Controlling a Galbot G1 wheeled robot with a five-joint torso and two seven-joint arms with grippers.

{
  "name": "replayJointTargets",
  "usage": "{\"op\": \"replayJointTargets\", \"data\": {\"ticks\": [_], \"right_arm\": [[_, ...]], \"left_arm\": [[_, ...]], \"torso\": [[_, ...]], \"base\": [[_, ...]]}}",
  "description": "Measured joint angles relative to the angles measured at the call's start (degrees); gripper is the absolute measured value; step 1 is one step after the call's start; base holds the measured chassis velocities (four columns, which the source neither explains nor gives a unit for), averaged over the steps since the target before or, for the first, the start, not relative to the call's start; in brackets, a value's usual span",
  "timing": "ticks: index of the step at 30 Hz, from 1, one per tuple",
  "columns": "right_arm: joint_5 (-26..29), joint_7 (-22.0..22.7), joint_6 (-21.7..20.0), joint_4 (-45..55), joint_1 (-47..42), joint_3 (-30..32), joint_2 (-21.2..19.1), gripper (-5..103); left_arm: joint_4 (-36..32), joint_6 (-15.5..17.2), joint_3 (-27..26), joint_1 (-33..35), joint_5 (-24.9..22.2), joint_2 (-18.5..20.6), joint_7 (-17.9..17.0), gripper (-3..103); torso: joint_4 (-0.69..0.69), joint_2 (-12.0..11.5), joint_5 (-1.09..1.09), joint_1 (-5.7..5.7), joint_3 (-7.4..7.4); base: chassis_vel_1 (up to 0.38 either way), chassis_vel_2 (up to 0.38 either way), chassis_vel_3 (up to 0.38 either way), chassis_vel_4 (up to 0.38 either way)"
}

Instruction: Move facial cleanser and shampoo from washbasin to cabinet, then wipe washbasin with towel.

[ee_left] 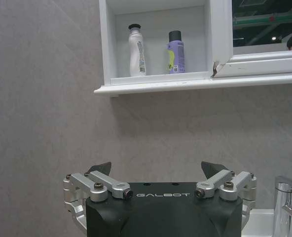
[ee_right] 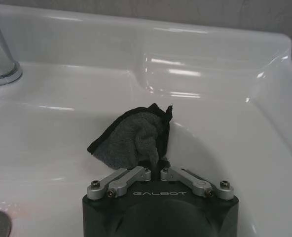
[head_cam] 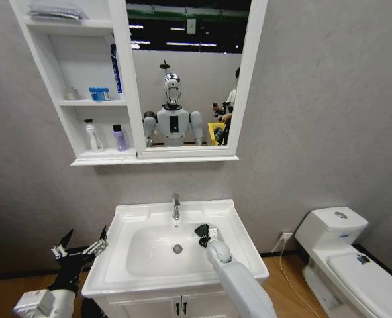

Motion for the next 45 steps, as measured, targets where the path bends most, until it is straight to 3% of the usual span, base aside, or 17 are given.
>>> {"op": "replayJointTargets", "data": {"ticks": [2,9,14,19,23,25,27,29,31,32,34,36,37,39,43,45], "right_arm": [[-4.68,-0.60,2.03,0.48,0.20,0.46,-0.62,3],[-12.81,-3.87,8.43,2.54,0.80,3.48,-2.95,3],[-11.90,-8.43,11.84,1.71,1.01,7.06,-4.59,3],[-13.43,-9.49,12.57,1.34,0.13,9.19,-5.60,3],[-14.26,-10.15,12.36,1.01,-0.95,10.35,-5.75,25],[-14.30,-10.30,12.47,0.60,-0.95,10.41,-5.66,25],[-14.26,-10.88,12.54,-0.18,-0.94,10.44,-5.42,36],[-14.17,-11.26,12.54,-0.39,-0.94,10.43,-5.32,36],[-14.20,-11.77,12.62,-0.45,-0.94,10.34,-5.27,51],[-14.20,-11.77,12.62,-0.45,-0.94,10.34,-5.27,51],[-14.35,-11.76,12.61,0.19,-0.98,10.20,-5.33,62],[-14.53,-11.65,12.62,0.61,-1.05,10.18,-5.39,62],[-15.26,-11.12,12.71,2.10,-1.57,10.16,-5.63,74],[-17.22,-9.97,13.26,7.80,-4.38,10.35,-6.63,85],[-18.75,-8.45,12.86,16.94,-10.25,11.82,-7.45,95],[-21.32,-8.09,12.51,26.63,-17.02,15.15,-7.22,98]], "left_arm": [[0.00,0.00,0.00,0.00,0.00,0.00,0.00,100],[0.00,0.00,0.00,0.00,0.00,0.00,0.00,100],[0.00,0.00,0.00,-0.01,0.00,0.00,-0.01,100],[0.00,0.00,0.00,0.00,0.00,0.00,0.00,100],[0.00,0.00,0.00,0.00,0.00,0.00,0.00,100],[0.00,0.00,0.00,0.00,0.00,0.00,0.00,100],[0.00,0.00,0.00,0.00,0.00,0.00,0.00,100],[0.00,0.00,0.00,0.00,0.00,0.00,0.00,100],[0.00,0.00,0.00,0.00,0.00,0.00,0.00,100],[0.00,0.00,0.00,0.00,0.00,0.00,0.00,100],[0.00,0.00,0.00,0.00,0.00,0.00,0.00,100],[0.00,0.00,0.00,0.00,0.00,0.00,0.00,100],[0.00,0.00,0.00,0.00,0.00,0.00,0.00,100],[0.00,0.00,0.00,0.00,0.00,0.00,0.00,100],[0.00,0.00,0.00,-0.01,0.00,0.00,0.01,100],[0.01,0.01,0.00,0.00,0.00,0.00,0.00,100]], "torso": [[0.00,0.00,0.00,0.00,0.00],[0.00,0.00,0.01,0.00,-0.01],[0.00,0.00,0.00,0.00,-0.01],[0.00,0.00,0.01,0.00,-0.01],[0.00,0.00,0.00,-0.01,0.00],[0.00,0.00,0.00,-0.01,-0.01],[0.00,0.00,0.00,-0.01,-0.01],[0.00,0.00,0.00,-0.01,-0.01],[0.00,0.00,0.00,-0.01,0.00],[0.00,0.00,0.00,-0.01,0.00],[0.00,0.00,0.00,-0.01,-0.01],[0.01,0.00,0.00,-0.01,-0.01],[0.01,0.00,0.00,-0.01,0.00],[0.01,0.00,-0.01,0.00,-0.01],[0.02,0.00,0.00,0.00,0.00],[0.00,0.01,0.00,-0.01,-0.02]], "base": [[0.000,0.000,0.000,0.000],[0.000,0.000,0.000,0.000],[0.000,0.000,0.000,0.000],[0.000,0.000,0.000,0.000],[0.000,0.000,0.000,0.000],[0.000,0.000,0.000,0.000],[0.000,0.000,0.000,0.000],[0.000,0.000,0.000,0.000],[0.000,0.000,0.000,0.000],[0.000,0.000,0.000,0.000],[0.000,0.000,0.000,0.000],[0.000,0.000,0.000,0.000],[0.000,0.000,0.000,0.000],[0.000,0.000,0.000,0.000],[0.000,0.000,0.000,0.000],[0.000,0.000,0.000,0.000]]}}
